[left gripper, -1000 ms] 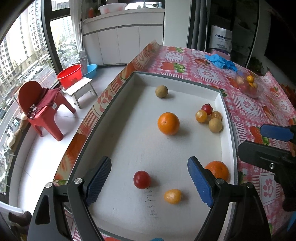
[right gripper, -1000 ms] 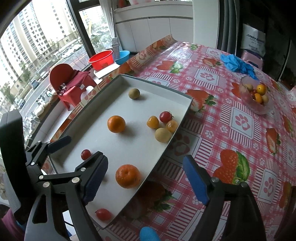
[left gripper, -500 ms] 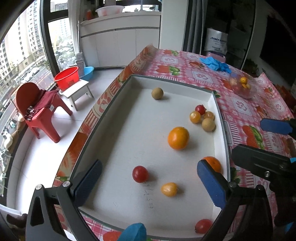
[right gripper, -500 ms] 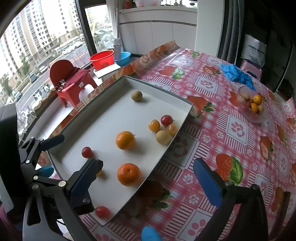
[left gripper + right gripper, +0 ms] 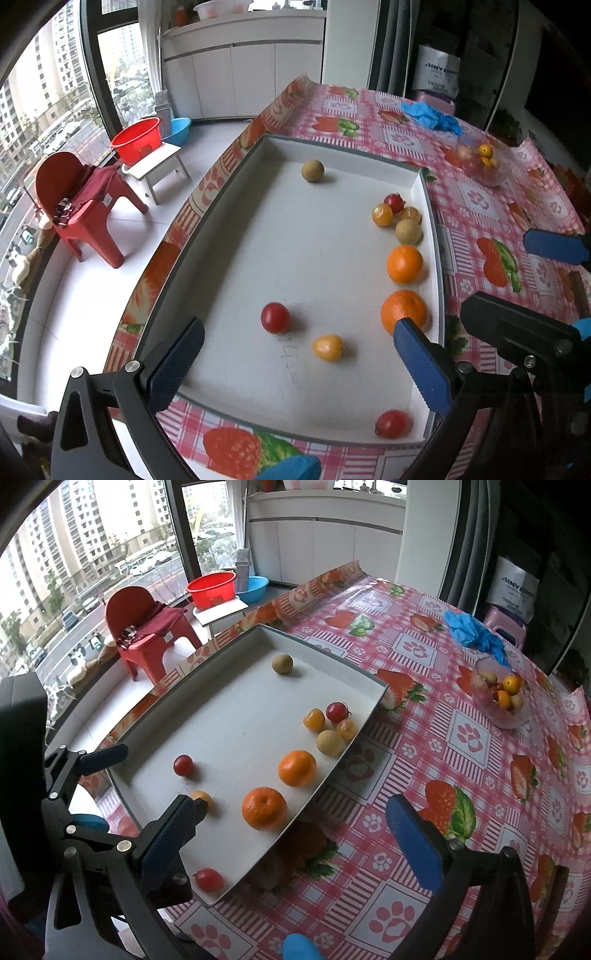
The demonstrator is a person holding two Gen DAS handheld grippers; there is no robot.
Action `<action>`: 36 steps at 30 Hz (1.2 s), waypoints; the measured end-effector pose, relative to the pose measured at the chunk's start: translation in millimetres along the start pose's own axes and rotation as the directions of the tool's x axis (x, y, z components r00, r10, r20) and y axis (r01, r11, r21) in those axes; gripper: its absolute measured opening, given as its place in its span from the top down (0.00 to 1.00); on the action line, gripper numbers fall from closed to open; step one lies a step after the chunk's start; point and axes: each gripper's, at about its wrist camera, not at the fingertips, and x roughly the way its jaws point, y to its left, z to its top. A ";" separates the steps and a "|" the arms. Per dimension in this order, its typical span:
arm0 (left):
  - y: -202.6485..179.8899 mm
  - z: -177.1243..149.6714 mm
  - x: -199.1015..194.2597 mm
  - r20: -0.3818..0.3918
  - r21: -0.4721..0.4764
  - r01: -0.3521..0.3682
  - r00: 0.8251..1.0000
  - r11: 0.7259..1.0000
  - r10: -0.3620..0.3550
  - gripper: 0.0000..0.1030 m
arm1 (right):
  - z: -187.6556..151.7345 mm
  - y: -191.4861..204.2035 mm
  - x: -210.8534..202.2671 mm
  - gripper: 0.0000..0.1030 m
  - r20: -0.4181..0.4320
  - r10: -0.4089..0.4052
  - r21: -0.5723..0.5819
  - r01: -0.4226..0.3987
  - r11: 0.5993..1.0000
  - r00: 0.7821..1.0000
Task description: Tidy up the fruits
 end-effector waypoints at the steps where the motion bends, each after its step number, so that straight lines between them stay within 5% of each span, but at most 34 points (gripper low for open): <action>1: -1.4 -0.8 -0.3 -0.004 0.003 -0.010 1.000 1.000 0.010 0.00 | -0.2 0.0 -0.1 0.00 -0.001 -0.003 -0.002 0.003 1.000 1.000; 36: -10.6 -8.2 6.6 -0.023 0.050 -0.066 0.997 0.997 0.067 0.00 | -7.0 -0.4 13.2 0.00 -0.058 -0.017 -0.004 0.017 1.000 0.998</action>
